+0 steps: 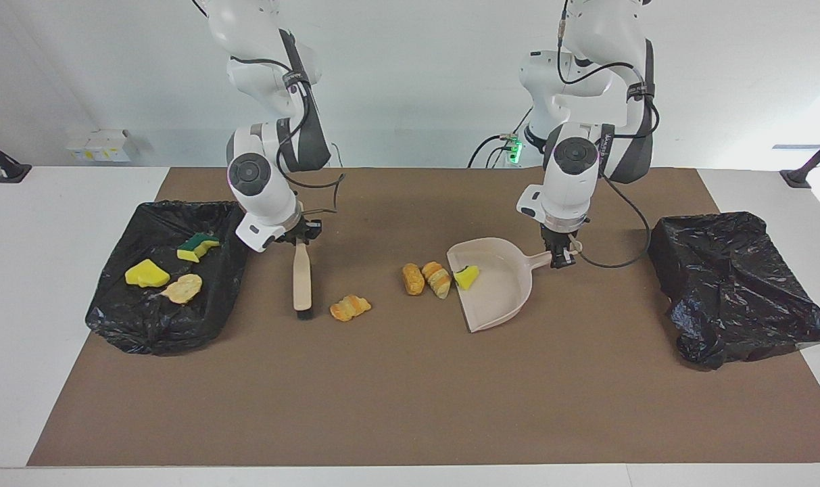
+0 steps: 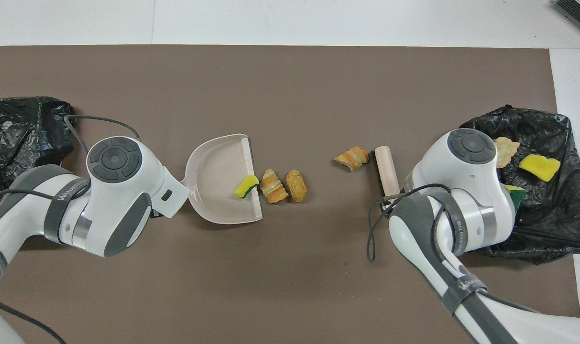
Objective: Sweep and dump trash in bin
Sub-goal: 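Sweep the last chunks into the dustpan with the right gripper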
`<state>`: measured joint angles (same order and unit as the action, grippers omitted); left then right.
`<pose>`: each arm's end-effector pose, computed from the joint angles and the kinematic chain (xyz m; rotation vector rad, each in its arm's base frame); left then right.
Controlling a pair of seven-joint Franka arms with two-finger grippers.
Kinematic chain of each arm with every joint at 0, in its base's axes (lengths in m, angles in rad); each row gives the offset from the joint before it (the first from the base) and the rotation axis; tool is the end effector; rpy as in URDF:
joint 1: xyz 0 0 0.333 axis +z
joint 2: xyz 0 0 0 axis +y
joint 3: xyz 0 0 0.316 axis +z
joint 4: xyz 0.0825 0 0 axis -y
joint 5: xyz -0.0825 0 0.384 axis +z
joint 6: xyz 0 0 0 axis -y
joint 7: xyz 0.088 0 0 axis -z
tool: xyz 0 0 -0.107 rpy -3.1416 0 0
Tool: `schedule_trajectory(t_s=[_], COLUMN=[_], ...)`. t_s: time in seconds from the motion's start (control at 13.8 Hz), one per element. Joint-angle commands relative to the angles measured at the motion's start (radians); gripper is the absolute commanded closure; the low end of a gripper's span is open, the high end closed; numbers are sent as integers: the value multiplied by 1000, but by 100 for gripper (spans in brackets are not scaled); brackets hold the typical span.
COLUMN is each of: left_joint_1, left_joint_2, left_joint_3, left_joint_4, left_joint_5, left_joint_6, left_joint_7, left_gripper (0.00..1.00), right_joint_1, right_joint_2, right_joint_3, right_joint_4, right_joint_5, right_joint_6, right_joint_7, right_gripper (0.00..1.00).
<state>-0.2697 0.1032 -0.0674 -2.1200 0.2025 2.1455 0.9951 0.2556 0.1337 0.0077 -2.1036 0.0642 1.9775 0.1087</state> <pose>0.5218 -0.1735 0.3585 -2.2544 1.9953 0.1870 0.5149 0.1430 0.3367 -3.1009 -0.1887 0.4151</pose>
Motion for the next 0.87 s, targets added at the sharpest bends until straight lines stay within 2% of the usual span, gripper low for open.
schedule_trajectory(t_s=[0.0,0.22,0.43,0.8], left_joint_1=[6,6,6,6], left_joint_2=[-17,-17,-19,-19], left_joint_3=[0,0,0,0], left_joint_4=[-32,-32,-38,-40], left_joint_5=[23,23,21,21], left_joint_6=[27,27,30,33], left_joint_7=[11,11,13,11], left_gripper=[100,100,100,100], right_joint_1=[72,154,247,335], right_joint_2=[33,63,104,191], right_joint_3=[5,8,11,12], right_joint_4=[-4,33,79,207], right_joint_5=[14,126,149,255], right_joint_6=[66,95,138,164], right_joint_7=[95,185,327,397], right_gripper=[100,100,100,100])
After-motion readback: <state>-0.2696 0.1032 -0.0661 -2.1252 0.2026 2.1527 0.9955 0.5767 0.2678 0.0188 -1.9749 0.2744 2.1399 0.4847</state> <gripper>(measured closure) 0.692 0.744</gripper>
